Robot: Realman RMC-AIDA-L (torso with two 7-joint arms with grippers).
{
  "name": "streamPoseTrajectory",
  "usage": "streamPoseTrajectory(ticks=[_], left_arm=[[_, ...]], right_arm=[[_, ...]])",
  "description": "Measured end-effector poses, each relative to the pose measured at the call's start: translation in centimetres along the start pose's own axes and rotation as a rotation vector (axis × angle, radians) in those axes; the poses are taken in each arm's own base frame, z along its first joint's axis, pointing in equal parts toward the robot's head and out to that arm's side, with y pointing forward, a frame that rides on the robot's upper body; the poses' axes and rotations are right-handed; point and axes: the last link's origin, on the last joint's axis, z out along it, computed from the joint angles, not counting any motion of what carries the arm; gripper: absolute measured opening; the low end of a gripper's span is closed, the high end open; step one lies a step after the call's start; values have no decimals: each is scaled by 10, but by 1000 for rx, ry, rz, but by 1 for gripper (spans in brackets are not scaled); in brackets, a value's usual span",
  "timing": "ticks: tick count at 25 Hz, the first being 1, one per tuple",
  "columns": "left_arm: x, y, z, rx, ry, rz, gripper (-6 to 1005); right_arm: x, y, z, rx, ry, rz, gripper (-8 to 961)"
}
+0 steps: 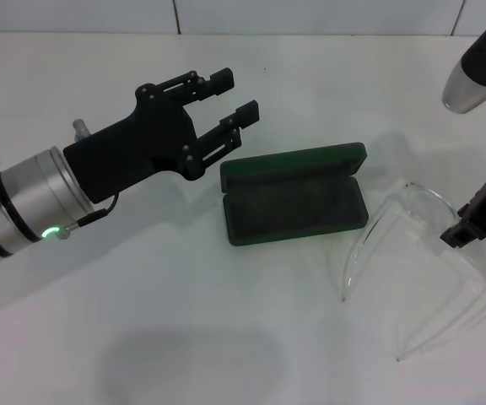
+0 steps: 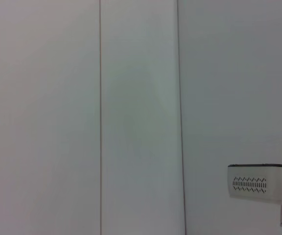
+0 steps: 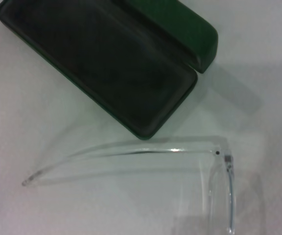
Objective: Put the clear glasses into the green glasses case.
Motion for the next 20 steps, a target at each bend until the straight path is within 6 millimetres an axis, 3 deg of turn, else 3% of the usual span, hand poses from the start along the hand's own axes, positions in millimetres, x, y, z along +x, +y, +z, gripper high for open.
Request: streamPoseTrajectory(ticks=[8,20], left_arm=[[1,0,2,0,3,1,488],[1,-1,3,-1,3,2,487]], right_arm=[[-1,-1,2,8,18,-11,309],[-4,-1,6,26,33,-38,254]])
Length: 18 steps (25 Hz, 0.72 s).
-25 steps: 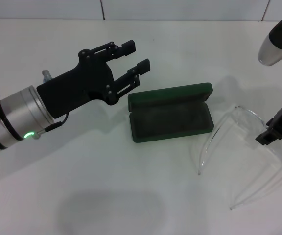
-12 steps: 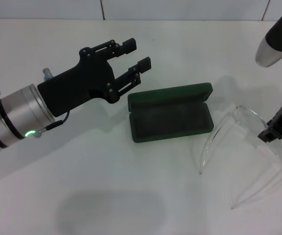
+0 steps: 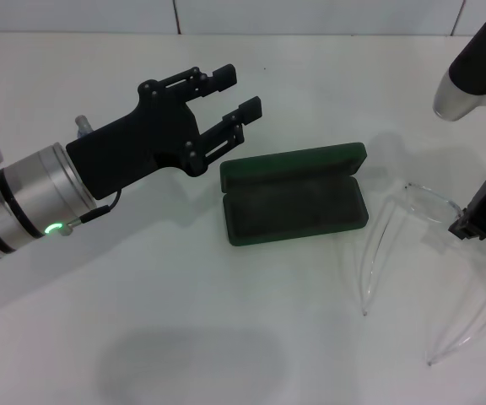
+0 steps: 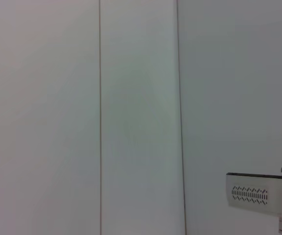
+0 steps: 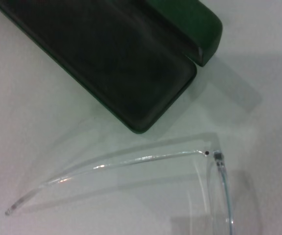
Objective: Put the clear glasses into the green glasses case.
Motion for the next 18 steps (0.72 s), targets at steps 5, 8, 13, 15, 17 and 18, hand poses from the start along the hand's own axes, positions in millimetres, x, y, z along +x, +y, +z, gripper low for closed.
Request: streamPoseTrajectory(ticks=[5,8,13,15,17,18], left_arm=[[0,0,0,3,1,-1,487],[-1,0,-2,6,2,-5,486],[-2,2,-5,9,4,-12,486],[-3,3,-7,14,9,-18,486],[-3,5,-8,10,18,-15,486],[-2,6,-8,6,25,-12,485]], right_arm=[[0,-1,-1,8,-8,-9,167],[2,-6,-6,14,-38,-2,120],[23,-20,-30,-65,-209,42,118],[36,-25,-43,-123,-344,65,117],[48,-31,-51,-170,-494,82,116],[53,-33,-52,-193,-567,87,115]])
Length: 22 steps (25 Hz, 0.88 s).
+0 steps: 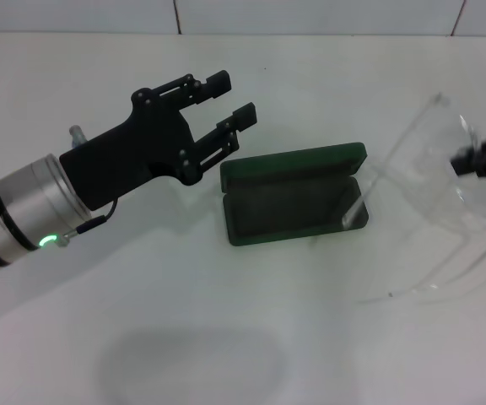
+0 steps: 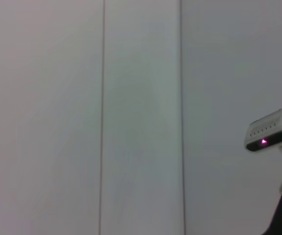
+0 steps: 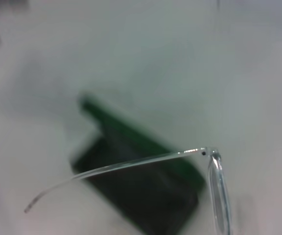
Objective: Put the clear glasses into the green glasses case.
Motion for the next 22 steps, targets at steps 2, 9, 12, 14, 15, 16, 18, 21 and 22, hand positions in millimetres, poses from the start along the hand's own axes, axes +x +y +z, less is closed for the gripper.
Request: streamPoseTrajectory(ticks=[2,9,12,14,15,16,18,21,22], left_arm=[[1,3,2,-18,23,12,485],[11,6,20,-95,89,17,485],[16,9,27,-134,116,19,484],[18,13,33,-170,130,10,484],[18,16,36,-194,137,2,484],[18,21,38,-226,145,-8,484],[18,28,39,-271,157,-18,481],[17,36,40,-311,157,-17,481],[16,38,41,-321,153,-14,481]], right_arm=[[8,-3,-2,-50,-116,4,115],[20,-4,13,-181,-300,0,115],[15,2,26,-243,-319,2,116],[13,6,31,-260,-325,-1,116],[11,8,34,-270,-330,-3,116],[9,10,36,-278,-335,-5,116],[5,14,39,-294,-347,-9,116],[0,17,41,-314,-368,-13,115],[-2,19,42,-328,-379,-18,115]])
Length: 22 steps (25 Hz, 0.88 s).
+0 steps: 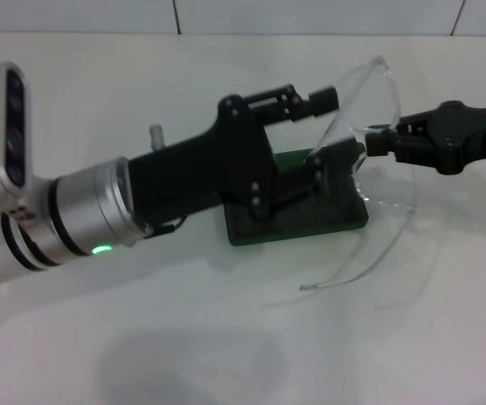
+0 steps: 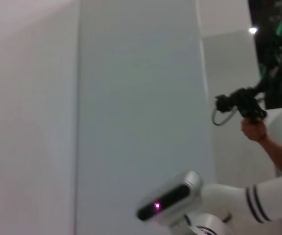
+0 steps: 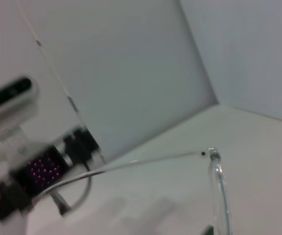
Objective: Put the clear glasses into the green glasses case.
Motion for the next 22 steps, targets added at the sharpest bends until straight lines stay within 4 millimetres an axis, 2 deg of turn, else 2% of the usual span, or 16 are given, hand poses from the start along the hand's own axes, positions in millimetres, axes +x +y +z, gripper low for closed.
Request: streamPoseTrajectory(ticks=[14,22], left_arm=[[-6,15,7,-92,-19,-21,479],[-7,15,7,-90,-25,-16,479]], right_arm=[[-22,17,42,-167,-47,-41,113],[-25,25,51,-227,-54,-41,113]])
